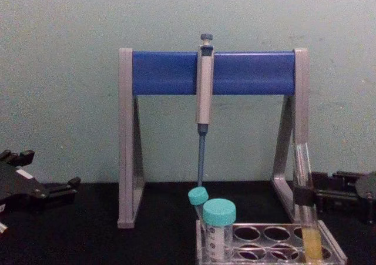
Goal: Pick up the test tube from the test tube rack, shake it, then place it back into the test tube rack.
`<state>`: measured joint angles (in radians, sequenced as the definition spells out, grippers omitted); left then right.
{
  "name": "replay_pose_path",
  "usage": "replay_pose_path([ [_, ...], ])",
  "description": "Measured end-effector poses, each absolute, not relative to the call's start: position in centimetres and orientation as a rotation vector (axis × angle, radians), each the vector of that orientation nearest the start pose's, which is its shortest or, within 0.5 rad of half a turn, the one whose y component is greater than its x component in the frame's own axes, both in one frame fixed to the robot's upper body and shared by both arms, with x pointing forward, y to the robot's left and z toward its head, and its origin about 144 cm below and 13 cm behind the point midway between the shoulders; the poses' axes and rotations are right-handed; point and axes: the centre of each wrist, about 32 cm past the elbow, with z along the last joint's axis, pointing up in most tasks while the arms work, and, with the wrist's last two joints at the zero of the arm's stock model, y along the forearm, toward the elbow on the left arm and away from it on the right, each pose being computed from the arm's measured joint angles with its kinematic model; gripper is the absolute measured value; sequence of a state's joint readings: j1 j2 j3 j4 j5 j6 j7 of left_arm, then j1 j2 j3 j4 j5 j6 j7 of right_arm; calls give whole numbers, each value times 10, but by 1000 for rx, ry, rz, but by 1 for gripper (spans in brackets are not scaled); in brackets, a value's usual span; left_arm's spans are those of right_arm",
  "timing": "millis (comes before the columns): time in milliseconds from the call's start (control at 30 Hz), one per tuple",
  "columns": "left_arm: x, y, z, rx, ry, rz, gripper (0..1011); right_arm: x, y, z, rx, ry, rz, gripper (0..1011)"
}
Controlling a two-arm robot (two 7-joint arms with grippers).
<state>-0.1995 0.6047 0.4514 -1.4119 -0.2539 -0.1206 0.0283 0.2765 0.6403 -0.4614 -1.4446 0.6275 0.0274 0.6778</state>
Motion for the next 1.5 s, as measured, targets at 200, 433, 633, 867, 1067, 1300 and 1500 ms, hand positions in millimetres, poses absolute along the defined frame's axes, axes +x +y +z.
replay_pose_path([
  [200, 489, 310, 1140, 305, -285, 1248, 1001, 509, -314, 1176, -133, 77, -605, 823],
  [433, 489, 310, 1140, 305, -285, 1248, 1001, 509, -314, 1176, -133, 77, -605, 1000],
  [633, 489, 310, 1140, 304, -285, 1248, 1001, 509, -314, 1176, -133, 77, -605, 1000],
  [867, 489, 310, 1140, 305, -285, 1248, 1001, 509, -314, 1176, -133, 77, -605, 1000],
  [1067, 489, 310, 1140, 304, -285, 1248, 1001, 507, -314, 1176, -128, 70, -611, 1000],
  [1300, 489, 310, 1140, 304, -285, 1248, 1001, 500, -319, 1183, -83, 23, -668, 1000],
  [1500, 489, 310, 1140, 304, -285, 1248, 1001, 491, -328, 1193, -50, -16, -754, 1000],
])
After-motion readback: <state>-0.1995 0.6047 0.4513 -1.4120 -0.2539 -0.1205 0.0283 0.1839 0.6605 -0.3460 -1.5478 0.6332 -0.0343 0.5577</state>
